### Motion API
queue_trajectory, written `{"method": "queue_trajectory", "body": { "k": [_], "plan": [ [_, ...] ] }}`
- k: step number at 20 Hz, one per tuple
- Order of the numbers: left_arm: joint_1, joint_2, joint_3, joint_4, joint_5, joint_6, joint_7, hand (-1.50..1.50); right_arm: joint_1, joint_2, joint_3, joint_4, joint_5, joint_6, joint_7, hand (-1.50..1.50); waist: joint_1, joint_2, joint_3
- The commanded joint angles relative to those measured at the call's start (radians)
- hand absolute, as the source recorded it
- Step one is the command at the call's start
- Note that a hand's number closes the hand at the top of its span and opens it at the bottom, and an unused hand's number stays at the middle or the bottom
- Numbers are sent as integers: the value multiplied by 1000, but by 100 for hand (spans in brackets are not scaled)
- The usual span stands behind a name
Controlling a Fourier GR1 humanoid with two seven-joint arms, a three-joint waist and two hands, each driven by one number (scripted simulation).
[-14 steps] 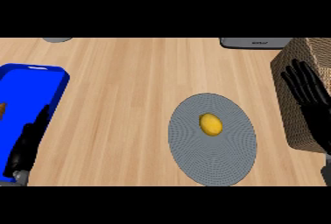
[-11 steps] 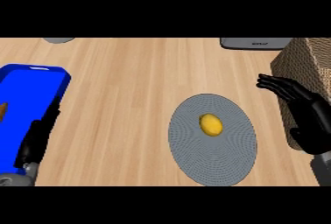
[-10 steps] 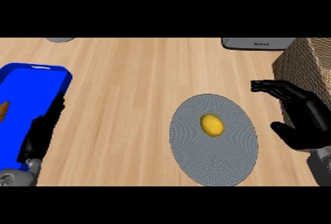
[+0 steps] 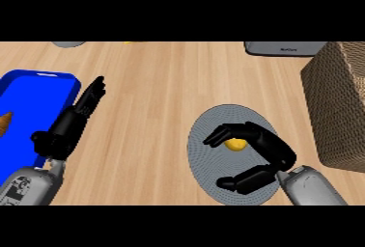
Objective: Pick the lemon from the placemat and place it in the basket
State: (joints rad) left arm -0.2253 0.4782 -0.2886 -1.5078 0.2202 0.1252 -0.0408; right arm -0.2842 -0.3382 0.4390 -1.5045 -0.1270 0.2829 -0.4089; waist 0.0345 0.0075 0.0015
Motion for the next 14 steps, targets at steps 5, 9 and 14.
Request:
{"method": "queue_trajectory", "body": {
  "k": [5,9,14],
  "plan": [
    [38,10,30,-33,23,-37,-13,0,-7,-9,57,-114,368,-294,174,-150,-46,-18,-4],
    [40,5,34,-52,19,-24,14,0,-108,-96,-19,-217,466,-308,367,-150,-51,-22,-4],
    [52,16,45,-56,13,-35,-6,0,-232,-335,-23,-229,501,-13,519,-150,-37,-20,-6]
  ]
}}
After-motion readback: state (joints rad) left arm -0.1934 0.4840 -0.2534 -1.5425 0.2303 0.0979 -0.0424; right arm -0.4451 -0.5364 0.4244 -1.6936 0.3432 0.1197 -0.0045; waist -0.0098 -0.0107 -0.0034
